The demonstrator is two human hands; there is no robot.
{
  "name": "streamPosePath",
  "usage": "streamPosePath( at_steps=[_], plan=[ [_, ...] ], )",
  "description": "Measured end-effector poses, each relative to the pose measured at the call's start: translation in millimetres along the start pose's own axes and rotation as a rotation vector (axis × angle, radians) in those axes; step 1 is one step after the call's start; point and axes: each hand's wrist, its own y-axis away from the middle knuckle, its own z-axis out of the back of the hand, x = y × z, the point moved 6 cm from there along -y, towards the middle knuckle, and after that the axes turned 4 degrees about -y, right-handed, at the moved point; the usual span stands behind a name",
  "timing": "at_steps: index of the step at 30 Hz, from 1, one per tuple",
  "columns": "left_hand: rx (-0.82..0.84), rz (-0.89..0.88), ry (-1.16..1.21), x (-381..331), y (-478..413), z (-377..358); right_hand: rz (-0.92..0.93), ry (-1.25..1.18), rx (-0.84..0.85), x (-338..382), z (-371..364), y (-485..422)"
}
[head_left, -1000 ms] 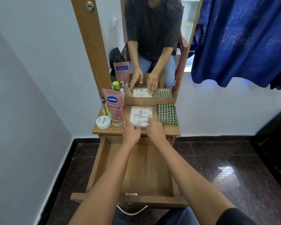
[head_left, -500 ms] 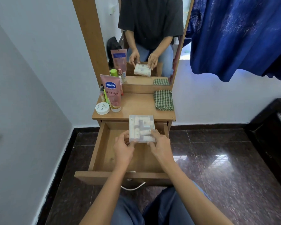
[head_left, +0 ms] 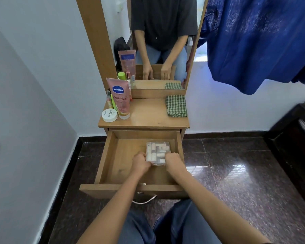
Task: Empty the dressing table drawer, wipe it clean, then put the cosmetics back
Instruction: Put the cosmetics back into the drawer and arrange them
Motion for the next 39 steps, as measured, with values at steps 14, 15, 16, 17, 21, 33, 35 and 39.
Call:
streamPosePath(
  at_steps=[14,15,16,17,21,33,35,39],
  plan=[
    [0.081,-0.099,-0.109,-24.2,-17.7,-19.9,-0.154,0.178,-0.030,-1.9,-22.6,-12.6],
    [0.075,-0.096,-0.107,-24.7,-17.6,-19.4,-0.163,0.181,-0.042,-0.9,-22.6,-12.6],
    [0.073,-0.086,-0.100,-25.2,-17.3,-19.1,-0.157,0.189,-0.054,0.7,-21.6,-12.8],
    [0.066,-0.082,-0.091,-25.9,-16.7,-18.9,-0.137,0.203,-0.065,3.1,-20.1,-14.0],
    [0.054,-0.078,-0.068,-29.0,-13.6,-20.3,-0.064,0.254,-0.076,10.7,-13.0,-21.1],
    [0.066,-0.078,0.083,-1.8,-14.2,9.2,0.006,0.196,-0.046,18.6,11.5,-21.2],
    [-0.124,-0.084,0.164,-0.4,-8.9,43.5,0.031,0.034,-0.174,31.0,34.3,-26.5],
    [-0.558,-0.179,0.324,-1.2,0.4,123.2,0.168,-0.540,-0.390,68.6,78.8,-36.4]
  ],
)
